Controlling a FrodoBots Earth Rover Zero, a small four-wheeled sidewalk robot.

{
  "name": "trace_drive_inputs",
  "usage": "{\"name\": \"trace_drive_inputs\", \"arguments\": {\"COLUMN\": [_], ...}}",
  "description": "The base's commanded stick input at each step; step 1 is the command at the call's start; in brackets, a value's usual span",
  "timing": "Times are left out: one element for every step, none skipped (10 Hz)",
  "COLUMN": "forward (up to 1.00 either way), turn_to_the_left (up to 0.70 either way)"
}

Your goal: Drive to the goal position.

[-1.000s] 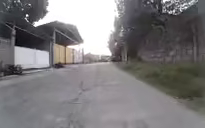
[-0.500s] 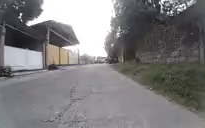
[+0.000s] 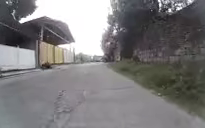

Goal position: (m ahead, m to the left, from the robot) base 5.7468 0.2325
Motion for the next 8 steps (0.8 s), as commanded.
{"name": "trace_drive_inputs", "arguments": {"forward": [1.00,1.00,1.00,1.00,1.00,1.00,1.00,1.00], "turn_to_the_left": [0.01,0.01,0.01,0.01,0.01,0.01,0.01,0.01]}}
